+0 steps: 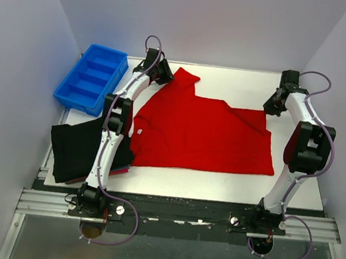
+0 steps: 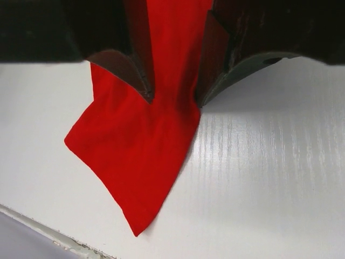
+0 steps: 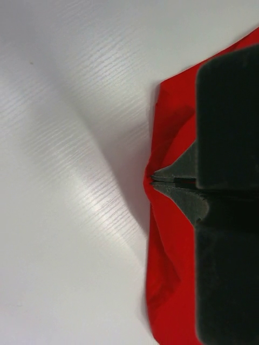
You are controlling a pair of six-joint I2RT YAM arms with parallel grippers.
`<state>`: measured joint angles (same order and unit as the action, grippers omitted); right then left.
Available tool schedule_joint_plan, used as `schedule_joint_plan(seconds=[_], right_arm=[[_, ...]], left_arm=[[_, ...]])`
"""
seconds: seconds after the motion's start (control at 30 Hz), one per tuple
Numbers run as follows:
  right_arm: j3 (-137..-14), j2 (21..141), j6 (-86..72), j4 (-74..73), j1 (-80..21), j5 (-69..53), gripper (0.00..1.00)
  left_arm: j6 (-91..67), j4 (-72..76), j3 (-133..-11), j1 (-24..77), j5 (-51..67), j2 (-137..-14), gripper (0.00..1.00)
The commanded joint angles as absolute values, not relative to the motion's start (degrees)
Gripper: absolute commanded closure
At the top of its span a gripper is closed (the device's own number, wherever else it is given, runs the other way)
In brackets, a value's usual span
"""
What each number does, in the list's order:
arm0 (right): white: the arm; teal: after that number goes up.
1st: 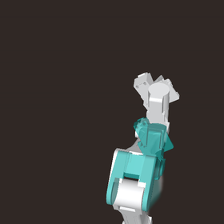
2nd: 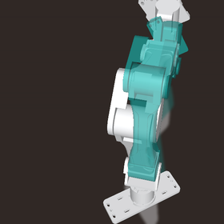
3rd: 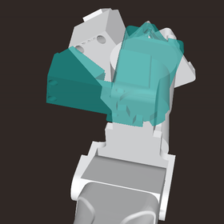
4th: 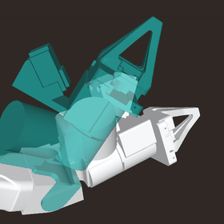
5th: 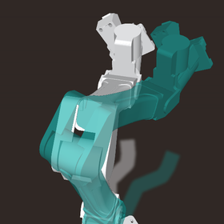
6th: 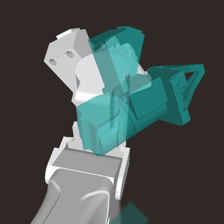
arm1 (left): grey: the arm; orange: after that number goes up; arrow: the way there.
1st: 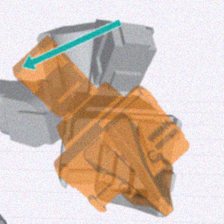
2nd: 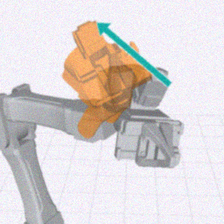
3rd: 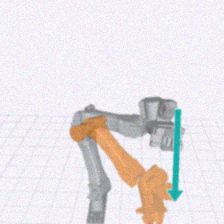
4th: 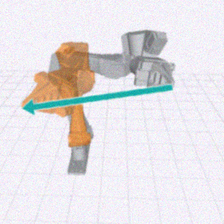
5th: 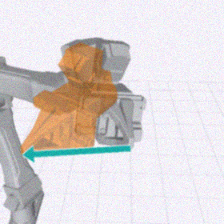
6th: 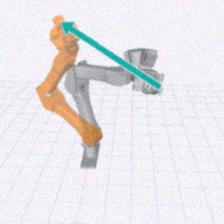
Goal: Fold and stack the t-shirts
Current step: Grap the side of the flattened tshirt furthest away from the robot with both arms
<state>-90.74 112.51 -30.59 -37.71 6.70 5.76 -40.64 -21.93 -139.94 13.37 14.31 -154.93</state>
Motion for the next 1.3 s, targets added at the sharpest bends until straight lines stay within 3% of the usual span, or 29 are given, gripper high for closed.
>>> schedule_joint_plan(seconds=[0.0,0.13,0.23,0.5,0.87,1.27], right_arm=[[-93.7,112.8,-30.6,-39.6,7.8,4.0,0.99],[-94.8,113.6,-30.6,-39.7,7.9,3.0,0.99],[-95.2,113.9,-30.4,-39.7,8.0,3.1,0.99],[-98.5,116.8,-30.3,-40.2,10.3,0.4,0.99],[-104.8,120.3,-29.4,-42.9,12.0,-2.2,0.99],[-102.8,118.5,-28.6,-43.6,12.5,-3.0,0.99]], left_arm=[[-41.6,-21.4,-141.2,13.7,15.2,-157.9,0.58],[-42.5,-20.3,-141.8,13.4,15.0,-158.7,0.87],[-42.8,-19.8,-141.7,12.7,15.3,-158.4,1.0],[-38.4,-11.5,-131.1,11.8,19.3,-148.6,1.0],[-31.7,-8.0,-116.5,12.7,15.7,-136.2,1.0],[-26.5,-7.4,-107.6,14.9,12.9,-128.2,1.0]])
